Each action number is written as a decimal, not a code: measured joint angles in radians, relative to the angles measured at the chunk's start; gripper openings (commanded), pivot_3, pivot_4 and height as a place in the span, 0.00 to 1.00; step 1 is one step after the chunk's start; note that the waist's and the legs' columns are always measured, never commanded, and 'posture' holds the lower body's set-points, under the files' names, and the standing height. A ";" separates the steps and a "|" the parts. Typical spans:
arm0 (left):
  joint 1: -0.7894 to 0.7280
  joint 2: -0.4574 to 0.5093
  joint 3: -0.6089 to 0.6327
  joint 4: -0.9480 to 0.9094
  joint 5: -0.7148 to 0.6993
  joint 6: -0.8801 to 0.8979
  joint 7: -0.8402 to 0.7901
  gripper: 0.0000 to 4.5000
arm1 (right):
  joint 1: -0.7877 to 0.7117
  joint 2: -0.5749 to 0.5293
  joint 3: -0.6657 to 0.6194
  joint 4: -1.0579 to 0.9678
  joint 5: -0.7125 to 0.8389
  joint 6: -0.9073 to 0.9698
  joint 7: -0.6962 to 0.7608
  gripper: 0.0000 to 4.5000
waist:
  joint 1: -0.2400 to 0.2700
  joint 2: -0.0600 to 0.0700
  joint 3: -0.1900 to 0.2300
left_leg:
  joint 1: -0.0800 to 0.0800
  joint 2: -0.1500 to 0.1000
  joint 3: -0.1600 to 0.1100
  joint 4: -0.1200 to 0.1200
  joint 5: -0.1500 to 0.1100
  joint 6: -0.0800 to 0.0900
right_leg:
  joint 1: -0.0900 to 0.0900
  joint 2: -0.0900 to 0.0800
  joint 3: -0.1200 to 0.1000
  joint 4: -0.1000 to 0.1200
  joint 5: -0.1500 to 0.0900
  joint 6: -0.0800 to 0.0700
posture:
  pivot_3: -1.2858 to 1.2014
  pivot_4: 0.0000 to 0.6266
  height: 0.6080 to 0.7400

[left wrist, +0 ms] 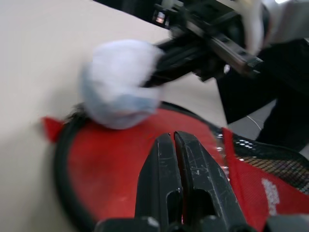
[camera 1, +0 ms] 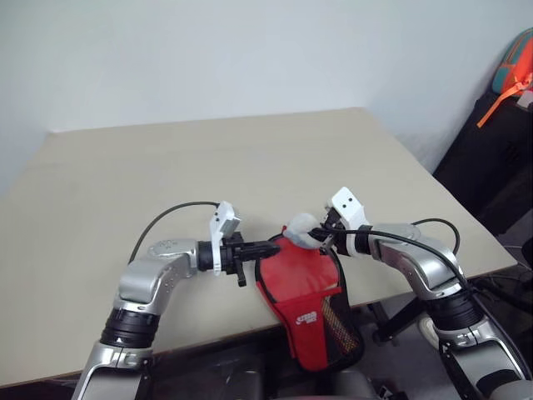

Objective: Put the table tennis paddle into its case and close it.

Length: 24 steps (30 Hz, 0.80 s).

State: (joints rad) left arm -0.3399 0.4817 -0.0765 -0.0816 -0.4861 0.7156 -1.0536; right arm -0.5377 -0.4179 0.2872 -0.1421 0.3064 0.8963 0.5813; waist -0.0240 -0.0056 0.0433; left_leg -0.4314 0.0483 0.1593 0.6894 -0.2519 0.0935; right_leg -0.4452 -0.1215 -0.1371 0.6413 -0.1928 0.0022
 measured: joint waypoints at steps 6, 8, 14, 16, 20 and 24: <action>-0.041 -0.060 -0.109 0.010 0.055 -0.088 0.011 0.00 | -0.105 0.024 -0.002 0.154 -0.004 0.002 0.019 0.00 | -0.001 0.001 0.000 | 0.000 0.000 0.001 0.000 0.000 0.000 | 0.001 0.000 0.000 0.000 0.000 0.000 | 0.52 0.00 0.81; -0.053 -0.087 -0.142 0.049 0.090 -0.138 0.019 0.00 | -0.137 0.036 -0.002 0.208 -0.011 -0.001 0.024 0.00 | -0.001 0.001 0.000 | 0.000 0.000 0.002 0.000 0.000 0.000 | 0.001 0.001 0.001 0.001 0.000 0.000 | 0.52 0.00 0.81; -0.060 -0.144 -0.199 0.198 0.203 -0.312 0.057 0.00 | -0.181 0.060 -0.002 0.305 -0.023 -0.023 0.037 0.00 | -0.002 0.001 0.000 | 0.000 0.000 0.003 0.000 0.000 0.000 | 0.000 0.001 0.001 0.001 0.000 0.000 | 0.52 0.00 0.81; -0.060 -0.150 -0.216 0.219 0.222 -0.340 0.063 0.00 | -0.192 0.069 -0.002 0.316 -0.032 -0.028 0.037 0.00 | -0.001 0.002 0.000 | 0.000 0.000 0.003 0.000 0.000 0.000 | 0.000 0.001 0.001 0.001 0.000 0.000 | 0.52 0.00 0.81; -0.063 -0.135 -0.260 0.260 0.295 -0.412 0.052 0.00 | -0.198 0.074 -0.002 0.328 -0.037 -0.031 0.047 0.00 | -0.001 0.003 -0.001 | 0.000 0.000 0.002 -0.001 0.000 0.000 | 0.000 0.000 0.001 0.001 0.000 0.000 | 0.52 0.00 0.81; -0.070 -0.124 -0.275 0.260 0.323 -0.423 0.031 0.00 | -0.200 0.077 -0.002 0.330 -0.044 -0.032 0.055 0.00 | -0.002 0.004 -0.001 | 0.000 0.000 0.002 -0.001 0.000 0.000 | -0.001 0.001 0.001 0.001 0.000 0.000 | 0.52 0.00 0.81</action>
State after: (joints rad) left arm -0.4097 0.3575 -0.3513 0.1785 -0.1633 0.2921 -1.0222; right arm -0.7381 -0.3414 0.2852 0.1881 0.2623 0.8642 0.6360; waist -0.0255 -0.0021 0.0420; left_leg -0.4313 0.0488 0.1613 0.6888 -0.2518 0.0934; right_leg -0.4459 -0.1210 -0.1358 0.6421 -0.1926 0.0022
